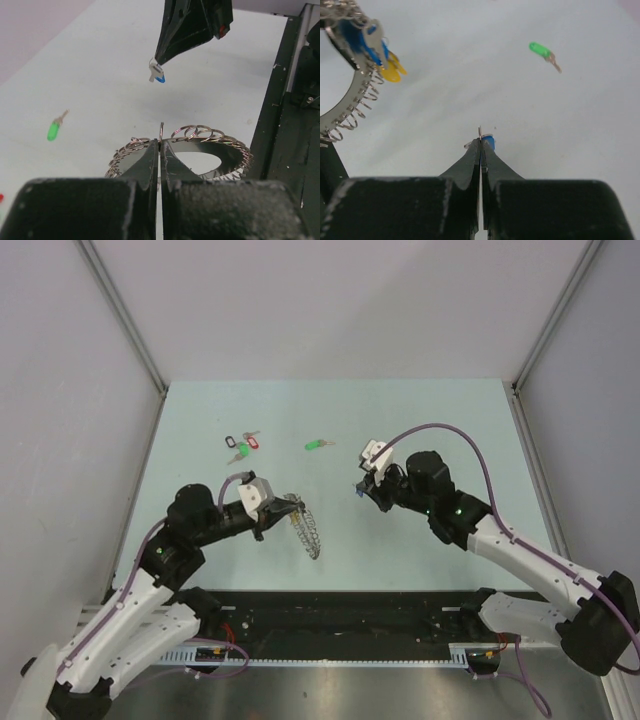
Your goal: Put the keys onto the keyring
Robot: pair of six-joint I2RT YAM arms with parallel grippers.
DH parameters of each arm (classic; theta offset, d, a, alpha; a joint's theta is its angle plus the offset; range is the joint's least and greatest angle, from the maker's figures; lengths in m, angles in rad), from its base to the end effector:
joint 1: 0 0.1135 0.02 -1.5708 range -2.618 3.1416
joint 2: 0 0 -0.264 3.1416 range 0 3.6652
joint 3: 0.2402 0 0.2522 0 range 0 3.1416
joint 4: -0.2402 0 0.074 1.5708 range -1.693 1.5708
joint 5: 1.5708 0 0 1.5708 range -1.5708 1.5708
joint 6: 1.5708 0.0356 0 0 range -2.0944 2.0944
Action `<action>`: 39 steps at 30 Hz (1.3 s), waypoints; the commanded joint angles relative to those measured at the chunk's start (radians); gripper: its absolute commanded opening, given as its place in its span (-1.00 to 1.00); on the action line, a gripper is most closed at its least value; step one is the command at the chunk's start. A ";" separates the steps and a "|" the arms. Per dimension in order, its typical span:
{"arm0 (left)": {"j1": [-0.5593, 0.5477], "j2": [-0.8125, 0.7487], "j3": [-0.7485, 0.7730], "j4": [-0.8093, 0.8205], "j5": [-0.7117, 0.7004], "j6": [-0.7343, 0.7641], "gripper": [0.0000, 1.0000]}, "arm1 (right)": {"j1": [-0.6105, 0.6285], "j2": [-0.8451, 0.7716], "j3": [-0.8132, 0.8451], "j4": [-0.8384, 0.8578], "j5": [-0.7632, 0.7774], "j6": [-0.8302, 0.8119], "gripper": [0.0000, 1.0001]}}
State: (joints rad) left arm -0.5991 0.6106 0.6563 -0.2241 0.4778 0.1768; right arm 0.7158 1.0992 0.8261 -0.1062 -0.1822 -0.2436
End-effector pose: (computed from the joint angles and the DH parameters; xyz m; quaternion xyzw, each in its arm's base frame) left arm 0.1143 -0.0979 0.3173 0.4225 0.6327 -0.3081 0.5712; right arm 0.1870 0.1711 0.3000 -0.4257 0.7077 0.2039 0.5257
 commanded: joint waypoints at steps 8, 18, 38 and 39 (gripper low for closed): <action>0.004 0.234 0.201 0.048 0.284 0.250 -0.99 | 0.042 -0.062 0.068 -0.009 -0.267 -0.362 -1.00; 0.004 0.278 0.174 -0.003 0.363 0.365 -0.99 | 0.091 -0.055 0.088 -0.073 -0.335 -0.415 -1.00; -0.019 0.275 0.135 -0.064 0.347 0.418 -0.99 | 0.189 -0.061 0.087 -0.046 -0.277 -0.388 -1.00; -0.021 0.278 0.135 -0.064 0.349 0.420 -0.99 | 0.195 -0.061 0.087 -0.044 -0.277 -0.390 -1.00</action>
State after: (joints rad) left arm -0.6079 0.8871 0.7666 -0.3016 0.7708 0.5430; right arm 0.8898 1.0592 0.8665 -0.1886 -0.4599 -0.6300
